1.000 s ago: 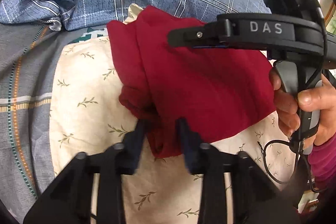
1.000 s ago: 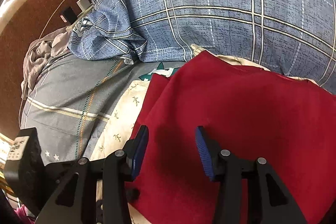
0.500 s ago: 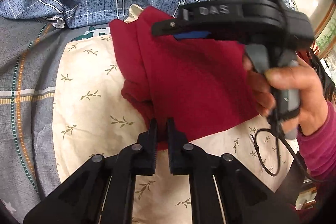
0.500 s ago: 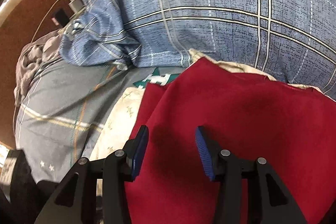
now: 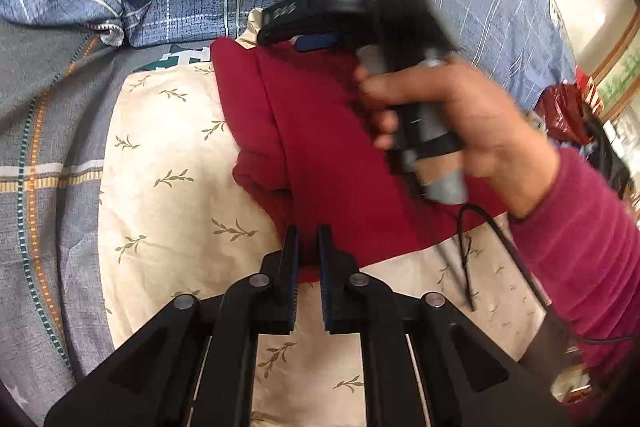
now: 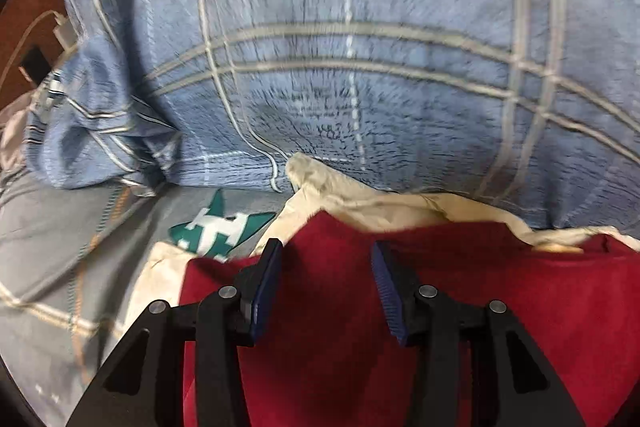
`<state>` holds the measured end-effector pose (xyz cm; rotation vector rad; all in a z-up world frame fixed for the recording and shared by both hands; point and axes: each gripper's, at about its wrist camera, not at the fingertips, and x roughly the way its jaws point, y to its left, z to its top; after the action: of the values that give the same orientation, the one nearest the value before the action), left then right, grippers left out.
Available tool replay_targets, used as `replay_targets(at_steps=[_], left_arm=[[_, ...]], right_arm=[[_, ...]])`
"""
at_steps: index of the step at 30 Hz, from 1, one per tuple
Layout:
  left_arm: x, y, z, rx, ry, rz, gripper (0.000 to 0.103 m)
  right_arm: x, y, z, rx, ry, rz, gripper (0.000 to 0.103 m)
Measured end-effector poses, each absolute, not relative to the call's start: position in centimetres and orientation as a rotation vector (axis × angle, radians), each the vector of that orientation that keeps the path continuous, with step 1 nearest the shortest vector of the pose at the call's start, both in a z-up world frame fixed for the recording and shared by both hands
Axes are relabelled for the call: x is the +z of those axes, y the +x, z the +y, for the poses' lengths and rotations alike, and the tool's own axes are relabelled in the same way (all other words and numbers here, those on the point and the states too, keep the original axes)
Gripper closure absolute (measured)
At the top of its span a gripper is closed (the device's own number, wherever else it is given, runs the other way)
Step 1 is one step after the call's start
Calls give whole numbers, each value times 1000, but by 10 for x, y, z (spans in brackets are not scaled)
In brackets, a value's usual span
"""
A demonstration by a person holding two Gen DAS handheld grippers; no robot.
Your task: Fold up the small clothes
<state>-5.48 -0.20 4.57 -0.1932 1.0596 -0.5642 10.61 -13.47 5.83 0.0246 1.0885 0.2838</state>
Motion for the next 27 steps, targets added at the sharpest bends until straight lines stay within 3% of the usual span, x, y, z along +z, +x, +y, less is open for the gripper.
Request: replay_targets(at_steps=[2, 4, 7, 8, 10, 14, 17, 18, 20, 22, 24, 27], left_arm=[[46, -50, 5, -552, -242, 1065, 79], [47, -47, 13, -518, -274, 1059, 52], [48, -45, 24, -472, -328, 1050, 50], [49, -45, 25, -460, -327, 1043, 50], [50, -45, 25, -446, -311, 1035, 48], [48, -46, 17, -452, -277, 1043, 42], [46, -44, 14, -434, -254, 1050, 24], [46, -43, 15, -433, -268, 1051, 16], [47, -40, 19, -457, -324, 1036, 16], [50, -38, 20, -476, -358, 1012, 16], [51, -35, 16, -488, -364, 993, 15], [49, -29, 3, -515, -341, 986, 15]], right_arm=[[53, 107, -126, 275, -22, 1067, 53], [54, 107, -120, 266, -69, 1069, 53], [66, 99, -119, 277, -80, 1091, 50], [73, 93, -119, 295, -70, 1096, 46], [84, 81, -116, 329, -77, 1095, 26], [81, 61, -93, 347, -166, 1134, 20], [63, 59, -78, 304, -226, 1161, 17], [61, 58, -75, 301, -255, 1141, 20], [64, 56, -79, 310, -243, 1114, 31], [71, 57, -93, 318, -184, 1098, 64], [79, 59, -113, 358, -94, 1103, 81], [92, 56, -137, 395, -2, 1083, 84]])
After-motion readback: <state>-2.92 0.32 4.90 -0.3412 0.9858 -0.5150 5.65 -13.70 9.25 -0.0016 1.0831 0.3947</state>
